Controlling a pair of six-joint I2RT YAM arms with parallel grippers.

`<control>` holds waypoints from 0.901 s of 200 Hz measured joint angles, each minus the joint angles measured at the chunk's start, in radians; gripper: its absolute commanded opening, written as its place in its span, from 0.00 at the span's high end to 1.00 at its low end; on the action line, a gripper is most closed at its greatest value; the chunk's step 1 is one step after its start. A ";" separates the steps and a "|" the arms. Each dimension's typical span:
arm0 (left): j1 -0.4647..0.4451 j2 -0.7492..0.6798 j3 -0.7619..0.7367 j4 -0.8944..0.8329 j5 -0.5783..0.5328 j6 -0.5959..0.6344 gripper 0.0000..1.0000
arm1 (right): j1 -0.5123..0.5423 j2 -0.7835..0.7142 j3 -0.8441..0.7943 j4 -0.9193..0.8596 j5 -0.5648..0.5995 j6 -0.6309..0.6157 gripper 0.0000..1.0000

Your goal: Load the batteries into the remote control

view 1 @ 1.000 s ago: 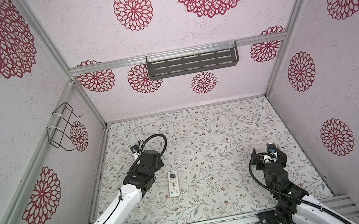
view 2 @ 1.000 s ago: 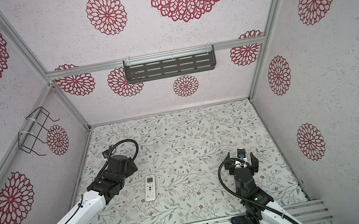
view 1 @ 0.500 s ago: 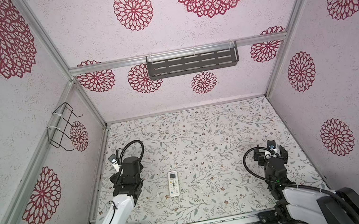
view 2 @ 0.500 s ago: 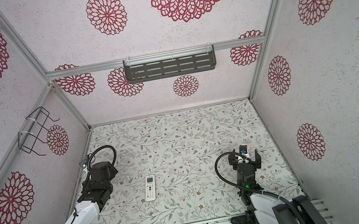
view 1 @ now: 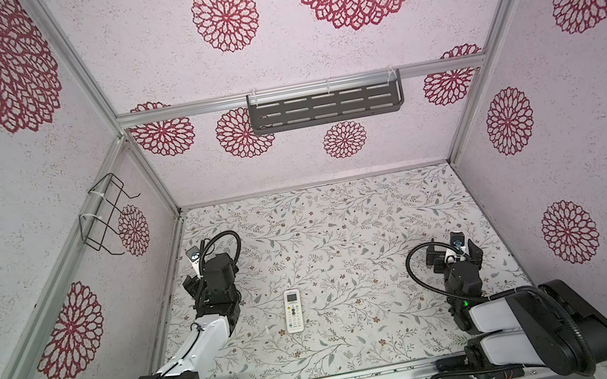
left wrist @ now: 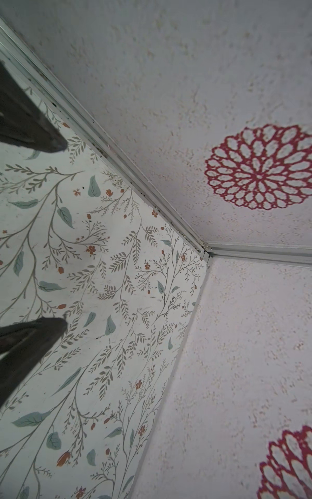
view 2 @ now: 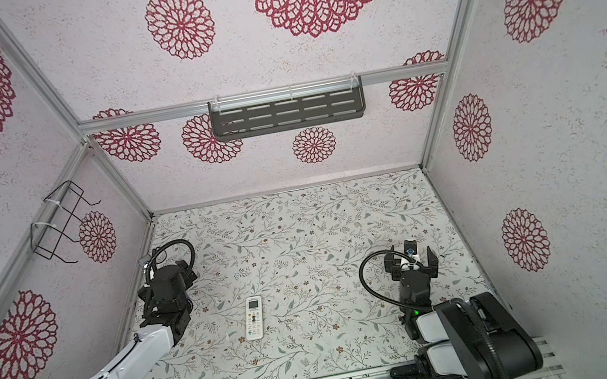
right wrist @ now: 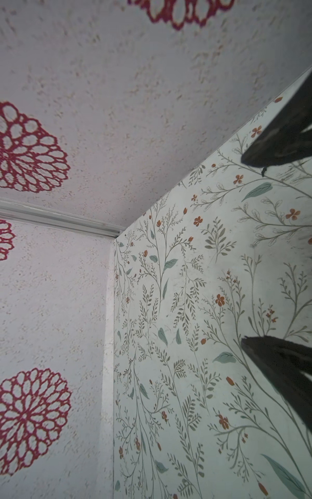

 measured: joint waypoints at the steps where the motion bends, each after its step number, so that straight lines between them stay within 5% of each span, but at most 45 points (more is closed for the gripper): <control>1: 0.000 0.002 -0.001 0.005 -0.001 0.002 0.03 | 0.000 0.003 0.001 0.003 0.000 0.000 0.01; 32: -0.011 0.154 -0.080 0.278 -0.041 0.132 0.03 | -0.005 0.190 0.026 0.133 -0.014 -0.001 0.01; 84: -0.026 0.331 -0.205 0.693 -0.003 0.294 0.03 | -0.014 0.238 0.038 0.190 -0.026 -0.003 0.01; 180: 0.132 0.317 -0.114 0.641 0.180 0.196 0.03 | -0.106 0.213 0.175 -0.051 -0.069 0.064 0.01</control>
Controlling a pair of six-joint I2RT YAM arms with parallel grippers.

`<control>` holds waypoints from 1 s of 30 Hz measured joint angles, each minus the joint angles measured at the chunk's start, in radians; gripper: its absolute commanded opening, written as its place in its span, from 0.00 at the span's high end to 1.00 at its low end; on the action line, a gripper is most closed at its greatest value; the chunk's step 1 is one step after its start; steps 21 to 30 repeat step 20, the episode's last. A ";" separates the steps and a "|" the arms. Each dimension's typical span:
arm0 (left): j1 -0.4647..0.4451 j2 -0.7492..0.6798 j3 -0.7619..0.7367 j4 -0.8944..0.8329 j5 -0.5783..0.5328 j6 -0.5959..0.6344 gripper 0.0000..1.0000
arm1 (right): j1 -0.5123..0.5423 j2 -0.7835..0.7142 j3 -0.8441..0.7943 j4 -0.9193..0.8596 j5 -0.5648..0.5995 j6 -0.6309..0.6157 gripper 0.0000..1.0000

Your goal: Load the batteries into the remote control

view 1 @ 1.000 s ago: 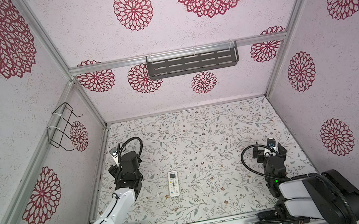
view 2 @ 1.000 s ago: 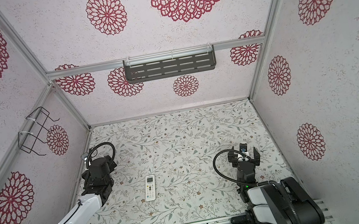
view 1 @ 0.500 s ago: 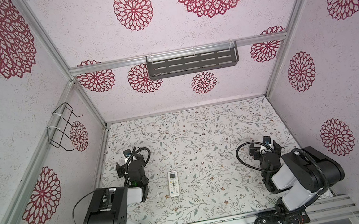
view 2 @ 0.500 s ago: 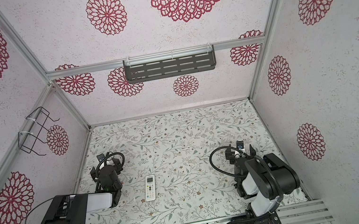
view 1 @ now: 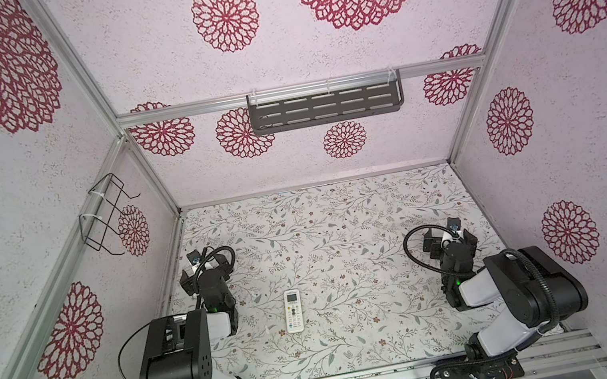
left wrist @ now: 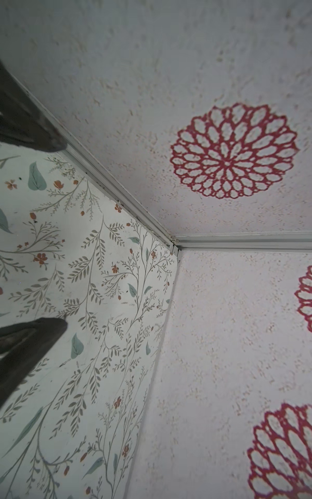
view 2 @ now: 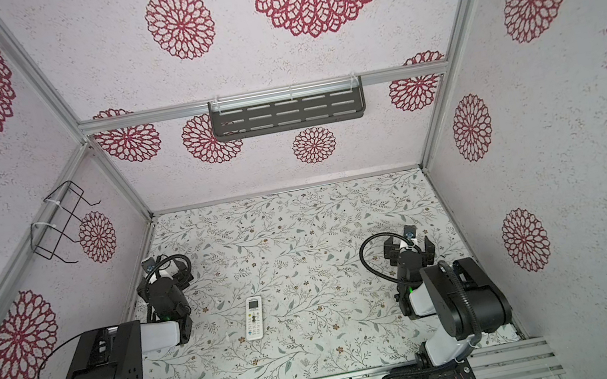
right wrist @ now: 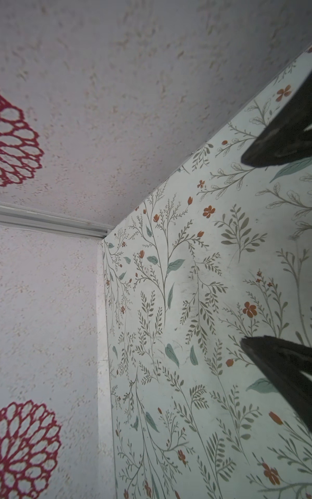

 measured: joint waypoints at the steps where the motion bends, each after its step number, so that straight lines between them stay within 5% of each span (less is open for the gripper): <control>1: 0.000 0.000 0.000 -0.005 0.006 -0.002 0.03 | -0.005 -0.001 0.001 -0.010 -0.005 0.006 0.01; 30: 0.002 0.000 0.000 -0.026 0.027 -0.011 0.03 | -0.009 -0.003 0.000 -0.047 -0.024 0.024 0.01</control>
